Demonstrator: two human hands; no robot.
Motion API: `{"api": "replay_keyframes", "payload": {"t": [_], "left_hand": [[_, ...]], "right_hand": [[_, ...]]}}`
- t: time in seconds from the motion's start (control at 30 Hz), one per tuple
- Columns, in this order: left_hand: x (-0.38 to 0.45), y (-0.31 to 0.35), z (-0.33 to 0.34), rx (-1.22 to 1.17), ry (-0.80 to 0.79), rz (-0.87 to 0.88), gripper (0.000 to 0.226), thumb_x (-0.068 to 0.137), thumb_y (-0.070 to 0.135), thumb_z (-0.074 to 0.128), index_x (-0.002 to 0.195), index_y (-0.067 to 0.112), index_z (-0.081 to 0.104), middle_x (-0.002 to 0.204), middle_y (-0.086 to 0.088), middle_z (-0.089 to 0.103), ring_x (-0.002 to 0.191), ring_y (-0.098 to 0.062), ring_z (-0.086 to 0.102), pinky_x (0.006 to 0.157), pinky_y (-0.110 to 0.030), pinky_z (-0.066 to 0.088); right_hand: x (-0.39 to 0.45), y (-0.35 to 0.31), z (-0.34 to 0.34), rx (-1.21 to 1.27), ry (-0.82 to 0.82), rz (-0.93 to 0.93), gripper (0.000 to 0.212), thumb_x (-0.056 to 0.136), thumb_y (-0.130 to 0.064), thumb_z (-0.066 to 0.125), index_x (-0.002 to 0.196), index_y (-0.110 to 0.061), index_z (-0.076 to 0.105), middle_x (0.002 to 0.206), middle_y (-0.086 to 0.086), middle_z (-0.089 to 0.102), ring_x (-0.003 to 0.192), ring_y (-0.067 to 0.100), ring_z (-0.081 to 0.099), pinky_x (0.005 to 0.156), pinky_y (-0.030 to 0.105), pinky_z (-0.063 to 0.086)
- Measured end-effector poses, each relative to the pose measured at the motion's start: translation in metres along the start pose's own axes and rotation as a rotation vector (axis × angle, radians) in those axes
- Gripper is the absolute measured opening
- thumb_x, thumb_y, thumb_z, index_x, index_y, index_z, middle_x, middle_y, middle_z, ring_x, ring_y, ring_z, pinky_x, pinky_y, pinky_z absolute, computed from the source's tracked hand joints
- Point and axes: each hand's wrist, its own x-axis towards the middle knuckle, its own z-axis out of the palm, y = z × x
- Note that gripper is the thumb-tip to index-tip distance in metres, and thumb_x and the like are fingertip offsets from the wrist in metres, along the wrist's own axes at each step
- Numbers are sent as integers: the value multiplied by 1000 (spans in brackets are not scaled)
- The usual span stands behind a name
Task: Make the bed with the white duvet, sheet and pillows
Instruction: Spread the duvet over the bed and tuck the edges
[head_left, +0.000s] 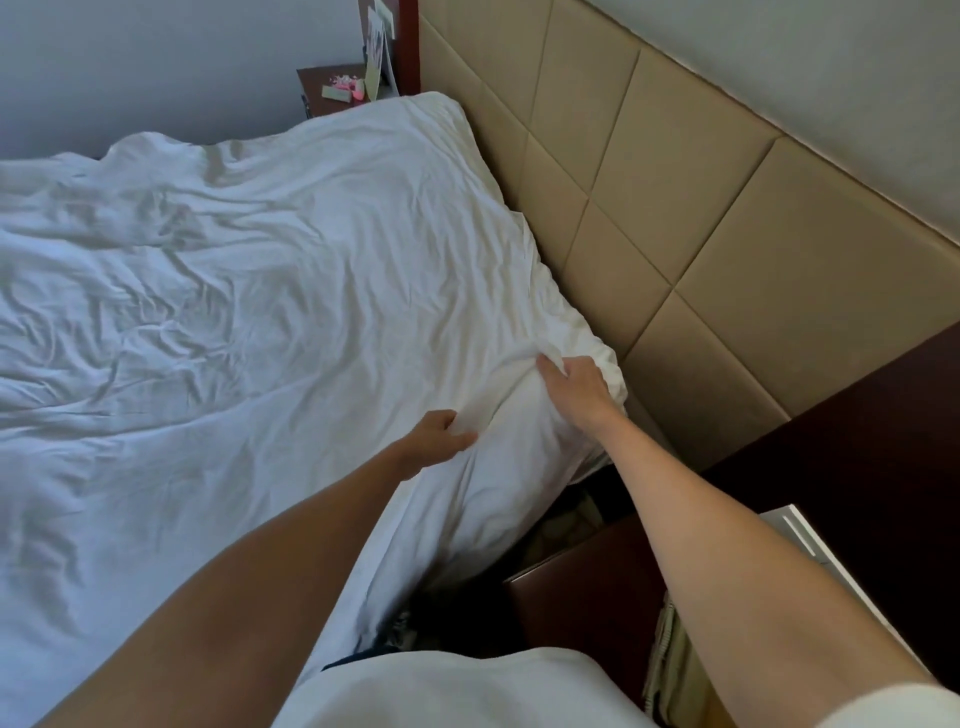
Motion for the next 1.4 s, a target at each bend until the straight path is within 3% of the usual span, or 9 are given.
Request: {"api": "replay_keyframes", "payload": {"t": [0.13,0.33,0.43,0.53,0.63,0.77,1.1,1.3,1.4], "left_hand": [[4,-3,-7,171,118,-47,30,102,31,42,87,7,53,92,-14,54,82,-26,51,68,-30,36],[20,17,-54,14,378,13,37,102,26,44,72,8,55,93,-25,65,95,-39,62,74,-36,45],[28,39,-83,-28,525,82,43,101,23,46,59,13,46,67,-11,56,90,-40,63,67,-30,38],[39,70,-114,-31,642,185,34,99,21,47,70,8,59,76,-18,66,88,-38,65,70,-33,42],[49,98,-151,27,718,277,30,98,21,48,82,5,68,90,-25,70,93,-39,65,76,-38,46],[63,118,-197,69,783,312,33,98,20,46,68,10,54,74,-17,62,80,-35,60,68,-33,40],[117,163,-246,159,787,400,43,99,19,44,56,16,35,57,-3,44,64,-27,47,62,-32,33],[169,186,-272,235,800,369,43,99,20,44,56,15,38,57,-3,44,64,-28,48,63,-32,36],[196,194,-275,245,844,313,37,100,23,43,68,6,50,64,-8,53,66,-30,54,63,-33,40]], "right_hand": [[9,-23,7,120,44,25,48,98,-42,48,59,-15,37,61,-2,40,57,14,40,62,32,33],[31,-50,5,86,56,0,43,99,-40,44,70,-9,45,67,-3,42,58,11,39,51,28,30],[51,-64,6,100,18,-19,42,100,-42,42,65,-21,33,66,-7,35,57,7,33,58,29,30],[70,-83,11,117,43,-35,34,102,-38,39,74,-20,42,68,-9,38,59,4,35,64,26,33],[88,-102,20,180,29,-48,35,99,-35,41,106,-5,58,86,2,59,69,11,50,73,29,39],[109,-138,26,272,11,-74,39,85,-32,55,115,-9,63,106,7,69,95,23,65,78,33,51],[187,-171,23,97,159,-139,27,88,-26,56,66,-18,43,71,-3,45,78,21,49,67,32,39],[244,-187,20,-279,308,-242,29,97,-32,51,88,-7,63,106,10,60,104,31,57,89,40,47],[281,-193,22,-371,261,-310,33,102,-29,45,106,-1,63,119,13,56,107,32,57,80,35,43]]}}
